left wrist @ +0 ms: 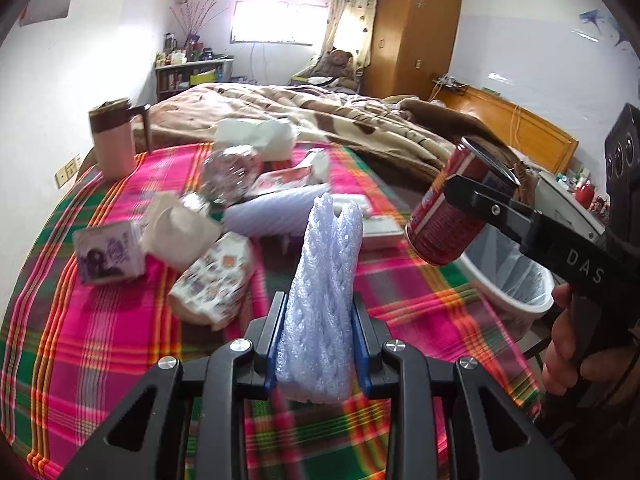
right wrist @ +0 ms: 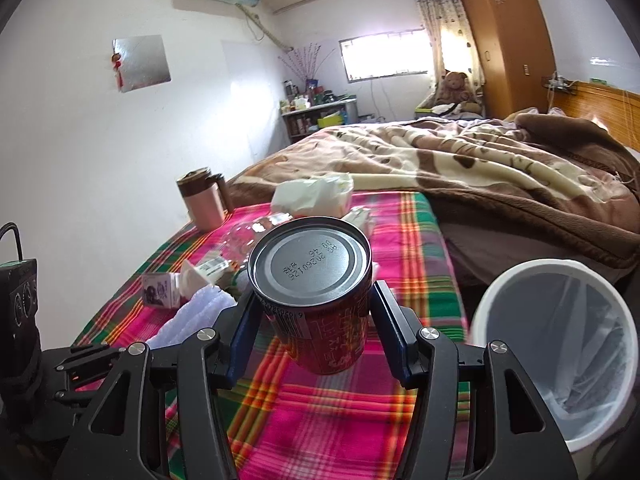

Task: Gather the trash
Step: 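Lift the foam sleeve with the left tool while the right tool carries the can toward the white bin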

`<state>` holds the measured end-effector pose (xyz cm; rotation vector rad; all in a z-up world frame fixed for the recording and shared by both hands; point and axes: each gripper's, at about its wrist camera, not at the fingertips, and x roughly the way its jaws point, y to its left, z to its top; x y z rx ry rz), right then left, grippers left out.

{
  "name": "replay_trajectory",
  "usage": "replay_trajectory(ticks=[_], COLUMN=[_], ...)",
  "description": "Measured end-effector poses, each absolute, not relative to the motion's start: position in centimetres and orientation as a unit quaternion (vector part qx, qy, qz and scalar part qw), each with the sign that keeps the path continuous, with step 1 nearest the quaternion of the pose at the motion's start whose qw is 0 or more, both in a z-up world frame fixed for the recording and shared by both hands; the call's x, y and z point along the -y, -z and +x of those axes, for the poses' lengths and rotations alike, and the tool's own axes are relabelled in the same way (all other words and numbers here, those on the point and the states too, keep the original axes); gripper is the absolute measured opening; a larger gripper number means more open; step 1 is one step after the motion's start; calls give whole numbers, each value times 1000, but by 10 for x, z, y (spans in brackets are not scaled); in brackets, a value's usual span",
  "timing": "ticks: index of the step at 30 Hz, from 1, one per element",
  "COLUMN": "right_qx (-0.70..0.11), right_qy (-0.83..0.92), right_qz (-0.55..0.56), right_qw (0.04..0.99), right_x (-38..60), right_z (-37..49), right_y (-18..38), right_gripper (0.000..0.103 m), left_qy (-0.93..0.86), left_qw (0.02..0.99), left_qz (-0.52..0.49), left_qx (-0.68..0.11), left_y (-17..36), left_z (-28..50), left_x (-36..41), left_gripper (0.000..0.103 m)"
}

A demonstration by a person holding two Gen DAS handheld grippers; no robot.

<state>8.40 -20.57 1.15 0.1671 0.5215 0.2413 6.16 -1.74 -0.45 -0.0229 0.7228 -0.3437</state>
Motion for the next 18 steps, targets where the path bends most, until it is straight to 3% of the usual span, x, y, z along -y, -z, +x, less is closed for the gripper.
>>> replay_trajectory(ticks=[18], right_qx=[-267], right_qy=[-13], right_qz=[104], right_qw=[958], right_x=[290], right_z=[78], right_y=[0], right_gripper=[56], left_qy=[264], left_qw=[899], left_qz=[-4], left_qx=[-349], left_y=[-13], left_z=[101], left_x=[126], left_gripper=[31])
